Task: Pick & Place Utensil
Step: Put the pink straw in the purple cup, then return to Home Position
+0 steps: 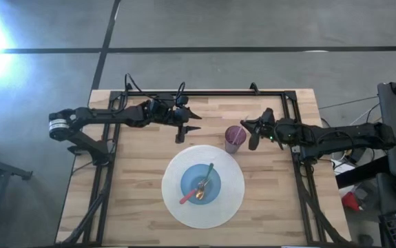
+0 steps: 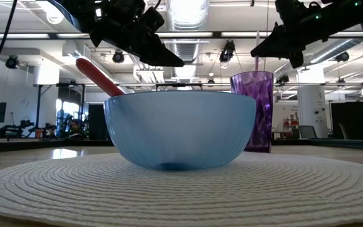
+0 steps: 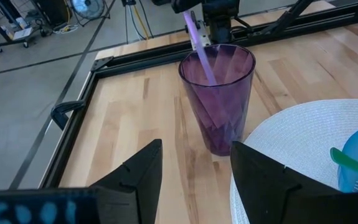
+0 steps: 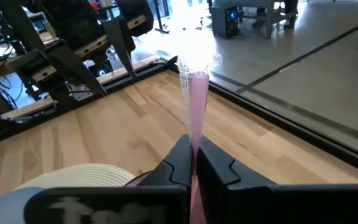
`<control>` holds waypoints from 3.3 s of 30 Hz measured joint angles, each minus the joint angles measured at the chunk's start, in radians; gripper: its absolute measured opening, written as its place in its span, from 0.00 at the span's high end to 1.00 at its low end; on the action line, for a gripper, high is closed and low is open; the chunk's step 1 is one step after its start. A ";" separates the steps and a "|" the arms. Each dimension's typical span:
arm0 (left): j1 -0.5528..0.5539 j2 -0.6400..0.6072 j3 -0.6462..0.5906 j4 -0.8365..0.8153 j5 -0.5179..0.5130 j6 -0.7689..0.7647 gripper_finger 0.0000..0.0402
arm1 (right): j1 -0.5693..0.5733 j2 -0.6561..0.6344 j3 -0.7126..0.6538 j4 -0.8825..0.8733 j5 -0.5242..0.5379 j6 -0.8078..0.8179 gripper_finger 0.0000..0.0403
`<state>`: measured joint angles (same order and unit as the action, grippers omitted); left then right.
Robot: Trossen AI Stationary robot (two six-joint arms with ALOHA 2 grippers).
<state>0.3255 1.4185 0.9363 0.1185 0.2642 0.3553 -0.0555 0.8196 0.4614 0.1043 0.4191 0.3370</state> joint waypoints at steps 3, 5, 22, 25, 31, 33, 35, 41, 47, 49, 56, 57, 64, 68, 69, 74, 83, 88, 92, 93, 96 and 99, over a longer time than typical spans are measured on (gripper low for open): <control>0.000 0.000 0.000 0.000 0.000 0.000 0.55 | 0.000 0.000 0.000 -0.001 0.000 -0.004 0.98; 0.000 0.000 0.000 0.000 0.000 0.000 0.55 | 0.000 0.000 0.000 -0.001 0.000 -0.004 0.98; 0.000 0.000 0.000 0.000 0.002 0.000 0.55 | 0.000 -0.001 0.004 -0.003 0.000 -0.005 0.76; 0.000 0.000 0.000 0.000 0.004 0.000 0.55 | 0.000 -0.002 0.010 -0.002 0.002 -0.008 0.71; 0.000 0.000 0.000 0.000 0.003 0.000 0.55 | 0.000 -0.014 0.025 -0.023 0.007 -0.023 0.62; 0.000 0.000 0.000 0.000 0.003 0.000 0.55 | 0.000 -0.015 0.030 -0.024 0.009 -0.031 0.59; 0.000 0.000 0.000 -0.001 0.003 0.000 0.55 | -0.001 -0.019 0.037 -0.027 0.010 -0.041 0.57; 0.000 0.000 0.000 -0.002 0.003 0.000 0.55 | -0.004 -0.030 0.068 -0.055 0.011 -0.061 0.52; 0.000 0.000 0.000 -0.002 0.003 0.000 0.55 | -0.004 -0.040 0.089 -0.095 0.052 -0.084 0.52; 0.000 0.000 0.000 -0.002 0.003 -0.001 0.55 | -0.004 -0.045 0.096 -0.093 0.053 -0.098 0.52; 0.000 -0.028 0.000 -0.003 -0.004 0.000 0.55 | -0.004 -0.055 0.126 -0.104 0.053 -0.140 0.51; 0.000 -0.037 0.000 -0.003 -0.004 0.000 0.55 | -0.004 -0.059 0.132 -0.106 0.053 -0.146 0.51; 0.001 -0.115 0.000 -0.030 -0.031 0.000 0.55 | -0.004 -0.070 0.180 -0.155 0.053 -0.180 0.51; 0.001 -0.171 0.002 -0.062 -0.064 0.008 0.55 | -0.004 -0.086 0.222 -0.214 0.052 -0.210 0.52; 0.001 -0.188 0.002 -0.071 -0.072 0.010 0.55 | -0.004 -0.093 0.235 -0.236 0.052 -0.223 0.52; 0.002 -0.276 0.000 -0.140 -0.082 -0.006 0.55 | -0.004 -0.129 0.283 -0.322 0.051 -0.261 0.52; 0.001 -0.444 -0.098 -0.198 -0.081 -0.064 0.56 | -0.004 -0.240 0.301 -0.431 0.049 -0.315 0.53; 0.001 -0.556 -0.171 -0.198 -0.081 -0.107 0.66 | -0.004 -0.314 0.299 -0.479 0.017 -0.314 0.58; 0.001 -0.647 -0.224 -0.194 -0.080 -0.141 0.78 | -0.004 -0.367 0.299 -0.500 -0.037 -0.294 0.65; 0.001 -0.666 -0.236 -0.194 -0.079 -0.149 0.82 | -0.004 -0.380 0.298 -0.504 -0.048 -0.288 0.67; 0.000 -0.719 -0.274 -0.188 -0.079 -0.166 0.93 | -0.004 -0.405 0.289 -0.520 -0.062 -0.285 0.74; 0.000 -0.762 -0.312 -0.180 -0.079 -0.181 0.99 | -0.004 -0.419 0.270 -0.520 -0.062 -0.276 0.82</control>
<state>0.3256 0.6570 0.6247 -0.0615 0.1856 0.1746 -0.0593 0.4006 0.7315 -0.4152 0.3573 0.0608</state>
